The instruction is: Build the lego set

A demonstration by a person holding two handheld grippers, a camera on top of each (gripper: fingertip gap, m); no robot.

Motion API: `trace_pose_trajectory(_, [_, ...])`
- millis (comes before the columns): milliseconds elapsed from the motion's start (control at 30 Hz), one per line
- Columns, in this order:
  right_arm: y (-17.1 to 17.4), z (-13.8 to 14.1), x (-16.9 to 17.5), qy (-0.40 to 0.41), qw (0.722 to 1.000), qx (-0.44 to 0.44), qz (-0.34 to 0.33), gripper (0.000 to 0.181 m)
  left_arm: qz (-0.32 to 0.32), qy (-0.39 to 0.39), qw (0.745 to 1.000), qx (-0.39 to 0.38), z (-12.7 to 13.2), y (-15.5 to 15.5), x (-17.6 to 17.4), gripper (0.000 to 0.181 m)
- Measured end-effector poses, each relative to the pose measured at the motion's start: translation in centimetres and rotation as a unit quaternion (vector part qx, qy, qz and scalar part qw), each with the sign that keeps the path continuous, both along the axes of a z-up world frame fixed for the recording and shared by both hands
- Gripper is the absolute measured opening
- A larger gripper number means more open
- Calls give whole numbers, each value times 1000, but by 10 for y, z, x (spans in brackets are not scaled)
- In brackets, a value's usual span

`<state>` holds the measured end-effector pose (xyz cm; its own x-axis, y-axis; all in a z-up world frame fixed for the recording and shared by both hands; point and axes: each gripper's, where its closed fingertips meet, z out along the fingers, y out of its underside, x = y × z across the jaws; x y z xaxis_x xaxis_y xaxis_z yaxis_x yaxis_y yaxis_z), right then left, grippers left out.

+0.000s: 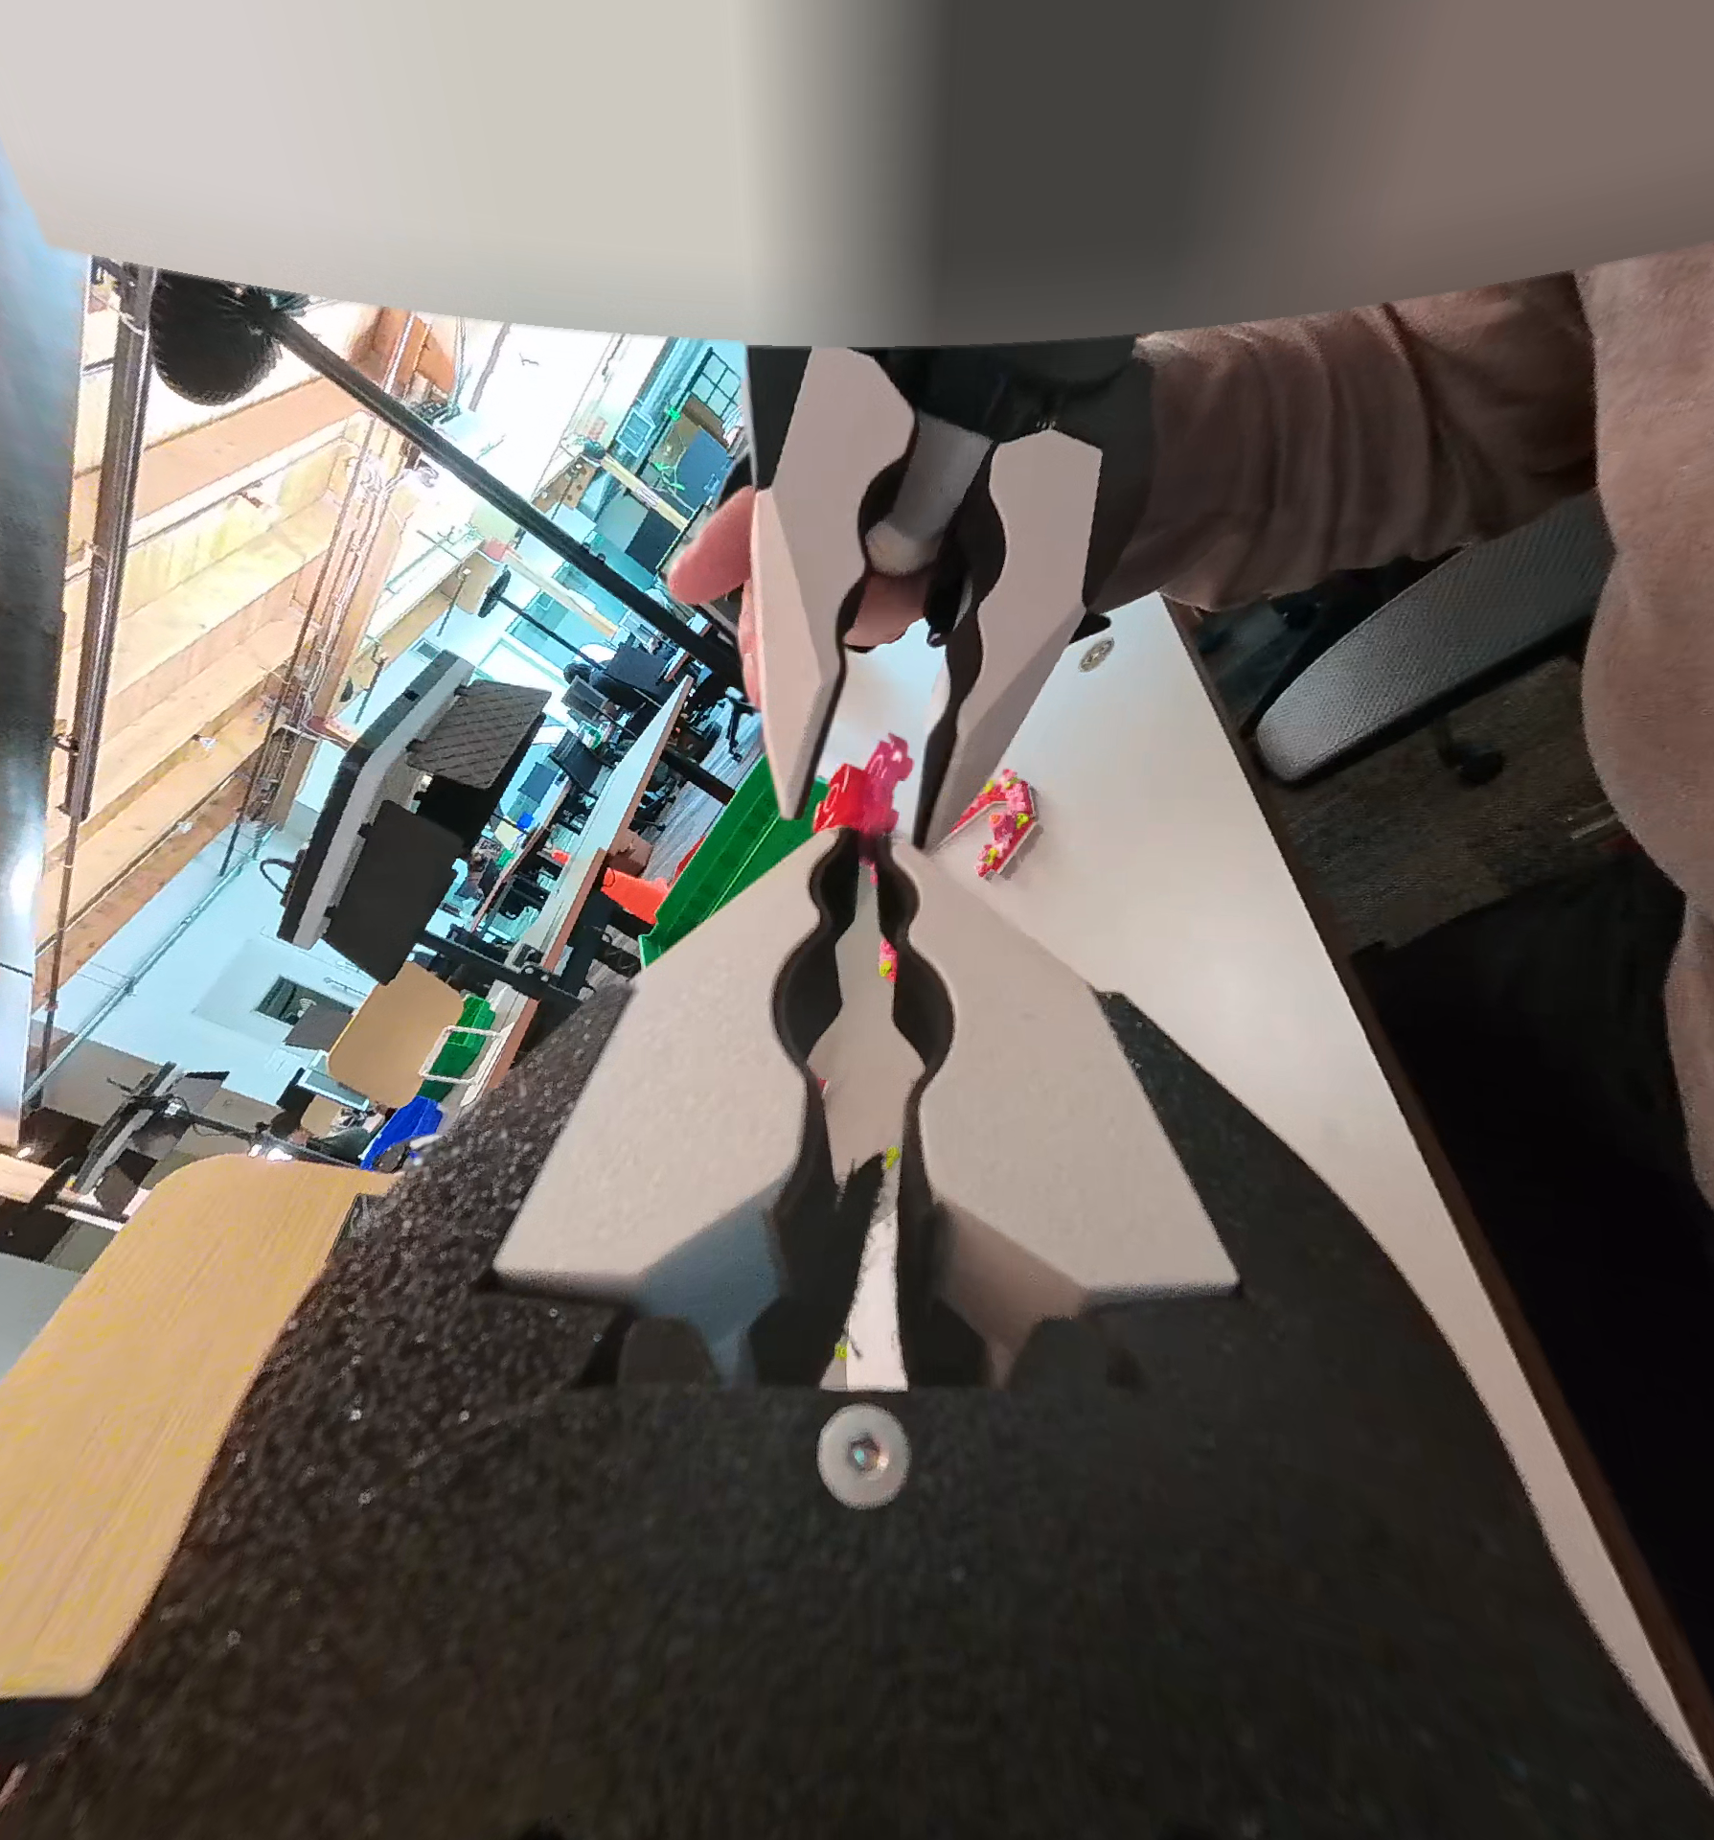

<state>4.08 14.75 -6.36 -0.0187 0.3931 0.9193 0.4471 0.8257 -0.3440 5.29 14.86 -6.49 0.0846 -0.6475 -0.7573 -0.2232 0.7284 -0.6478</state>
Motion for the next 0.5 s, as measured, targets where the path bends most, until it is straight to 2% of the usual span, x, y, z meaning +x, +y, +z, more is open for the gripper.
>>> trace_pose_trajectory(33, [-1,0,0,-1,1000,0,0,20,-5,2,1000,-1,0,-2,0,1])
trace_pose_trajectory(133, [-5,1,1,0,1000,-2,6,11,-25,1,1000,-2,3,-9,0,1])
trace_pose_trajectory(500, [-38,13,-3,48,995,3,87,9,-142,-25,990,-11,13,-42,-3,1])
